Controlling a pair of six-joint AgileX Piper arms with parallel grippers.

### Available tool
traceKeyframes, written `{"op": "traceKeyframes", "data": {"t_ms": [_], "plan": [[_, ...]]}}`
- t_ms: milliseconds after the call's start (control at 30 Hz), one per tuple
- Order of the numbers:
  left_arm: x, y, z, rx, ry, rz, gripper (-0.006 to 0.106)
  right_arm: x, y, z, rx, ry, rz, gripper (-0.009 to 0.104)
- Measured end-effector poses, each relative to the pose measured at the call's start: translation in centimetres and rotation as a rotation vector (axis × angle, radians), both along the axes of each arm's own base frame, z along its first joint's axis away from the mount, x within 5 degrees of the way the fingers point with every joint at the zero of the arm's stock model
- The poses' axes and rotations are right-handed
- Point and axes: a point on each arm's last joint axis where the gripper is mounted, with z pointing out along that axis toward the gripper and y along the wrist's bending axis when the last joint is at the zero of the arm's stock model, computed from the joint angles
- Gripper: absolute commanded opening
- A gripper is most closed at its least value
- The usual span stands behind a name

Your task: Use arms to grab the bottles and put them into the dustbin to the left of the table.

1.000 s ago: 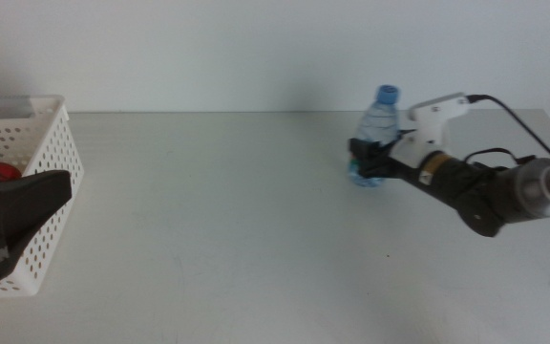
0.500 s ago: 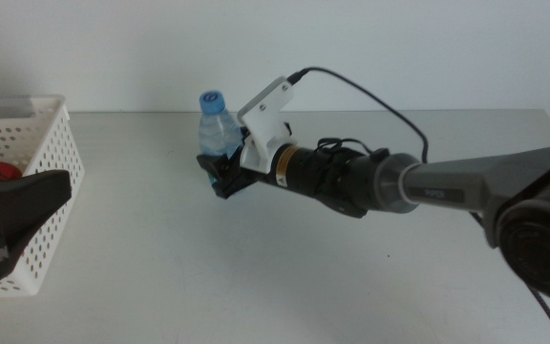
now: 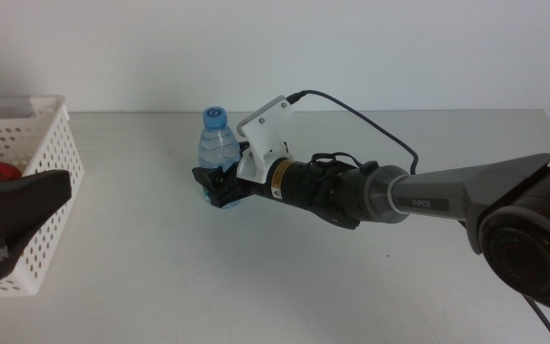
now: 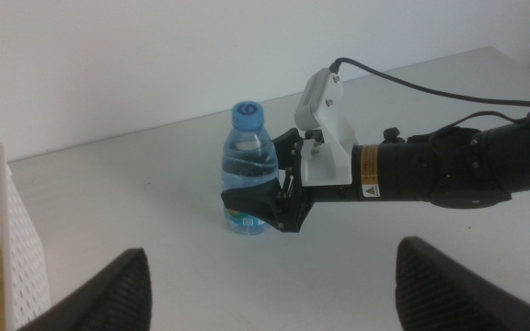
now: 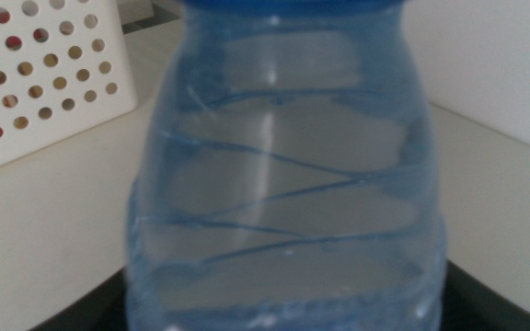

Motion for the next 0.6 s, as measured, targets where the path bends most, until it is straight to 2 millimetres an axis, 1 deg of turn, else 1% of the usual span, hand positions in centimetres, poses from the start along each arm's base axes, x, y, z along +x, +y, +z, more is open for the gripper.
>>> {"op": "traceKeyframes", "data": {"t_ms": [67, 100, 167, 233, 300, 333, 433, 533, 600], "plan": [[0.0, 0.0, 0.0, 0.0, 0.0, 0.0, 0.088, -0.5, -0.2, 0.2, 0.005, 0.024, 0.003, 0.09], [0.0, 0.0, 0.0, 0.0, 0.0, 0.0, 0.088, -0.8, -0.4, 0.4, 0.01, 0.037, 0.001, 0.094], [0.0, 0.0, 0.0, 0.0, 0.0, 0.0, 0.088, -1.5, -0.9, 1.0, 0.008, 0.064, -0.008, 0.094], [0.0, 0.0, 0.0, 0.0, 0.0, 0.0, 0.088, -2.5, -1.7, 2.2, -0.006, 0.084, -0.024, 0.093], [0.0, 0.0, 0.0, 0.0, 0.0, 0.0, 0.088, -3.8, -2.9, 3.4, -0.032, 0.104, -0.04, 0.091], [0.0, 0.0, 0.0, 0.0, 0.0, 0.0, 0.088, -4.6, -3.5, 3.7, -0.045, 0.118, -0.046, 0.09], [0.0, 0.0, 0.0, 0.0, 0.0, 0.0, 0.088, -7.1, -5.9, 6.2, -0.039, 0.142, -0.075, 0.084], [0.0, 0.0, 0.0, 0.0, 0.0, 0.0, 0.088, -9.9, -8.8, 9.7, -0.022, 0.142, -0.125, 0.078], [0.0, 0.0, 0.0, 0.0, 0.0, 0.0, 0.088, -12.1, -10.7, 12.5, -0.037, 0.11, -0.156, 0.074]]}}
